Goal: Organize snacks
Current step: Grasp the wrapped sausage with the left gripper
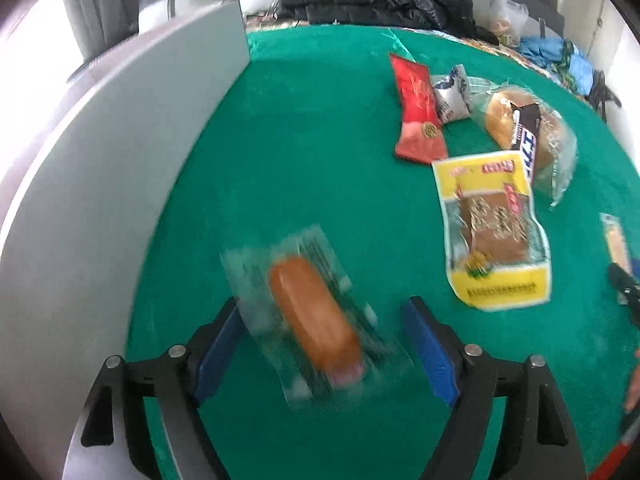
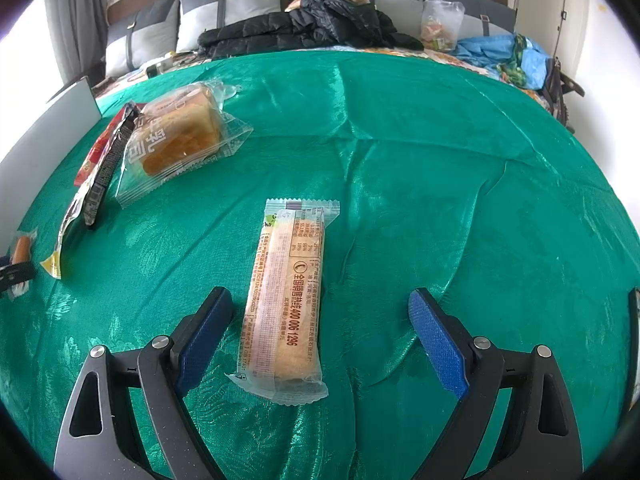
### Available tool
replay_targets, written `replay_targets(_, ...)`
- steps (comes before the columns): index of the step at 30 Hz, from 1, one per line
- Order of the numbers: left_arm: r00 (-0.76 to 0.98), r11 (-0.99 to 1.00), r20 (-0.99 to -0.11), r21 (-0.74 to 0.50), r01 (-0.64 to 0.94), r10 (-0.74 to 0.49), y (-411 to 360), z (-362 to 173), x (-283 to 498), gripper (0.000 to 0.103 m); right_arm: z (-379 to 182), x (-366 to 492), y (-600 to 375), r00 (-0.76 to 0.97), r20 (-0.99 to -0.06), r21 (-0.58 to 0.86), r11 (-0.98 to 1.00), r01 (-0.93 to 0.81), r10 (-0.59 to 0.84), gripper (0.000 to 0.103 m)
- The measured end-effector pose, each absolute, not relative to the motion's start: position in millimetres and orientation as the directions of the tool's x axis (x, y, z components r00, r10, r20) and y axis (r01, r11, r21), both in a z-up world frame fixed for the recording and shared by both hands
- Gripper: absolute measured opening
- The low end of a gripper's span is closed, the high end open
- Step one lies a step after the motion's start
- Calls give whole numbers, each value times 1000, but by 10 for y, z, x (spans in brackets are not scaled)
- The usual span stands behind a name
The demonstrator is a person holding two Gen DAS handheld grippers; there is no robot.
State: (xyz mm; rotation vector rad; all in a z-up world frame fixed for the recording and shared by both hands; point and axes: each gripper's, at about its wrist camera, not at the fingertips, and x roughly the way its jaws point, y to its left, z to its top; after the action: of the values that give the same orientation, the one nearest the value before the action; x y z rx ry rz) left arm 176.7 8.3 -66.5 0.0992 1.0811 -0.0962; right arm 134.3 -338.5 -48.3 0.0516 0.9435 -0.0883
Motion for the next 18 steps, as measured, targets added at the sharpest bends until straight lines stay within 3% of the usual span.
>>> replay_targets(8, 437, 997, -899, -4, 83, -40, 429, -679, 1769, 82, -483, 1344, -3387, 584, -810, 5, 995, 98, -53, 92)
replay_targets(9, 449, 996, -892, -15, 82, -51, 429, -668, 1727, 73, -483, 1344, -3391, 584, -810, 5, 995, 98, -53, 92)
replay_targets(10, 463, 996, -885, -11, 91, -52, 415, -649, 1699, 51, -483, 1344, -3390, 584, -810, 6, 995, 98, -53, 92)
replay_targets(13, 484, 991, -871, -27, 128, -86, 359, -584, 1627, 36, -482, 1345, -3392, 584, -810, 6, 995, 98, -53, 92)
replay_targets(18, 479, 982, -858, -175, 71, -187, 485, -596, 1336, 35, -489, 1335, -3393, 585, -809, 14, 995, 97, -46, 92)
